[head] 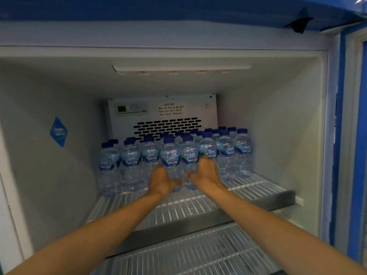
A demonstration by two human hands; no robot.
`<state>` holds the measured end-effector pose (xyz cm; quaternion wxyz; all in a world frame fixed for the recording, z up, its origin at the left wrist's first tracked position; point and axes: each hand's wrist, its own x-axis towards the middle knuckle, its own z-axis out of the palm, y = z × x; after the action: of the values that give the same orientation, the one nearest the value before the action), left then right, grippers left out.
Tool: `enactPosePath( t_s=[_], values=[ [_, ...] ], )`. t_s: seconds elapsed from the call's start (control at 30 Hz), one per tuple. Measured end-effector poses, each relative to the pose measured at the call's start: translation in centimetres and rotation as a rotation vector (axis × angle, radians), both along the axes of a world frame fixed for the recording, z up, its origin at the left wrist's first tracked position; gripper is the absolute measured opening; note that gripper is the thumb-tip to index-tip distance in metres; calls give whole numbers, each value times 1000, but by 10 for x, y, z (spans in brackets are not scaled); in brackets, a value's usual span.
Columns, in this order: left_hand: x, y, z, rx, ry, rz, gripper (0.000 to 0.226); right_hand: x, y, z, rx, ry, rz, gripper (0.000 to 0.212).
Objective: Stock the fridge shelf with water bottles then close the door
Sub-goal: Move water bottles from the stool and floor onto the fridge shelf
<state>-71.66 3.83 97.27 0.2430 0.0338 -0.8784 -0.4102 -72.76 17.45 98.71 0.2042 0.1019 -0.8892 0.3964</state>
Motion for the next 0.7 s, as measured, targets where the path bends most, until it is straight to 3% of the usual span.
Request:
enactPosePath(
  t_s=[0.07, 0.2, 0.43, 0.7],
  values=[
    [3, 3, 0, 10, 19, 1, 84, 0, 0, 0, 20, -17, -9, 41],
    [8, 7, -1, 51, 58, -16, 77, 2, 1, 0, 43, -34, -25, 21],
    [11, 2, -2, 45, 72, -95, 75, 5, 4, 1, 34, -13, -21, 31],
    [11, 6, -3, 2, 102, -36, 78, 8, 6, 1, 25, -8, 5, 33]
  ],
)
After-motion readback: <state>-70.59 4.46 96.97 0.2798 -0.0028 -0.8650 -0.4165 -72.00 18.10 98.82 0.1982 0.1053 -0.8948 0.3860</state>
